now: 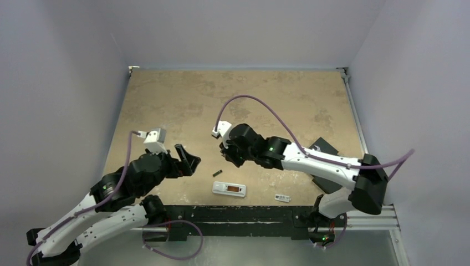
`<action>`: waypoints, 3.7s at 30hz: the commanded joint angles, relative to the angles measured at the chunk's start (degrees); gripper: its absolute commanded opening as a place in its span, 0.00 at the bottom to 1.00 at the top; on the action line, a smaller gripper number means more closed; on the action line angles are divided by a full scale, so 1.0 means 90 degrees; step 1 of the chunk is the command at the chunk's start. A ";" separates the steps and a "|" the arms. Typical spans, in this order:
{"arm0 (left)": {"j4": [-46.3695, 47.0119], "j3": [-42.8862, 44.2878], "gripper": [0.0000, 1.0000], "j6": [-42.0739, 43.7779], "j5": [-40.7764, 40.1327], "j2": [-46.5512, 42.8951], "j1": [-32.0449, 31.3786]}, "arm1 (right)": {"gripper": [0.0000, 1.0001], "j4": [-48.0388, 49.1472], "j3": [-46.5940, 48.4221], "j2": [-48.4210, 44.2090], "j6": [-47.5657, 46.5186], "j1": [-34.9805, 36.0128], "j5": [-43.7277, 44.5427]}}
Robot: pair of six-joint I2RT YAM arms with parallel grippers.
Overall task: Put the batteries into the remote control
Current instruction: Pick up the battery from the center of the board, then load the battery into the remote control.
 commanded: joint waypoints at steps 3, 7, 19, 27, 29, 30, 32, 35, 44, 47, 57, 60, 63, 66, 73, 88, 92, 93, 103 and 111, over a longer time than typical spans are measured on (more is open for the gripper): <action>0.0848 -0.0613 0.97 -0.0645 0.0483 0.0745 -0.0032 | 0.00 -0.1044 -0.0272 -0.0949 -0.0412 0.0023 -0.0054; 0.1222 -0.0984 0.96 -0.0778 0.0774 0.1299 -0.0029 | 0.00 -0.1525 -0.0349 -0.1191 -0.0935 0.0028 -0.0388; 0.2182 -0.2059 0.91 -0.0906 0.1388 0.2104 -0.0034 | 0.00 -0.1639 -0.0752 -0.1168 -0.1620 0.0108 -0.1214; 0.3094 -0.2850 0.77 -0.0956 0.2030 0.2202 0.0054 | 0.00 -0.1316 -0.0895 -0.0954 -0.1650 0.0320 -0.1580; 0.3335 -0.2982 0.73 -0.0925 0.2249 0.2307 0.0139 | 0.00 -0.1201 -0.0958 -0.0943 -0.1547 0.0363 -0.1558; 0.3435 -0.3035 0.71 -0.0905 0.2354 0.2362 0.0175 | 0.00 -0.1153 -0.0994 -0.0943 -0.1512 0.0369 -0.1546; 0.3603 -0.3123 0.70 -0.0858 0.2538 0.2474 0.0279 | 0.00 -0.1067 -0.1048 -0.0920 -0.1444 0.0369 -0.1530; 0.3756 -0.3176 0.69 -0.0765 0.2691 0.2599 0.0409 | 0.00 -0.0942 -0.1107 -0.0840 -0.1320 0.0369 -0.1535; 0.4061 -0.3192 0.67 -0.0509 0.3059 0.3000 0.0624 | 0.00 -0.0620 -0.1172 -0.0515 -0.1066 0.0369 -0.1578; 0.4071 -0.3195 0.66 -0.0462 0.3103 0.3062 0.0640 | 0.00 -0.0611 -0.1136 -0.0330 -0.1009 0.0370 -0.1623; 0.4174 -0.3307 0.63 -0.0438 0.3217 0.3149 0.0659 | 0.00 -0.0523 -0.1040 0.0127 -0.0695 0.0369 -0.1695; 0.4241 -0.3348 0.61 -0.0439 0.3261 0.3193 0.0664 | 0.00 -0.0486 -0.1026 0.0251 -0.0605 0.0372 -0.1732; 0.4294 -0.3400 0.60 -0.0437 0.3291 0.3221 0.0664 | 0.00 -0.0412 -0.1055 0.0298 -0.0582 0.0369 -0.1794; 0.4313 -0.3420 0.59 -0.0410 0.3303 0.3253 0.0674 | 0.01 -0.0428 -0.1019 0.0417 -0.0573 0.0369 -0.1832; 0.4308 -0.3429 0.59 -0.0360 0.3361 0.3301 0.0706 | 0.03 -0.0340 -0.1025 0.0571 -0.0618 0.0369 -0.1931; 0.4313 -0.3424 0.59 -0.0314 0.3450 0.3370 0.0788 | 0.08 -0.0258 -0.1036 0.0708 -0.0944 0.0369 -0.1974; 0.4310 -0.3402 0.58 -0.0321 0.3477 0.3387 0.0782 | 0.09 -0.0271 -0.1020 0.0729 -0.1029 0.0369 -0.1964; 0.4315 -0.3395 0.58 -0.0327 0.3484 0.3390 0.0786 | 0.09 -0.0281 -0.1018 0.0737 -0.1045 0.0369 -0.1957; 0.4325 -0.3362 0.58 -0.0345 0.3499 0.3417 0.0805 | 0.16 -0.0225 -0.1056 0.0819 -0.1100 0.0369 -0.1998; 0.4310 -0.3319 0.58 -0.0321 0.3509 0.3468 0.0812 | 0.21 -0.0184 -0.1076 0.0898 -0.1100 0.0369 -0.2080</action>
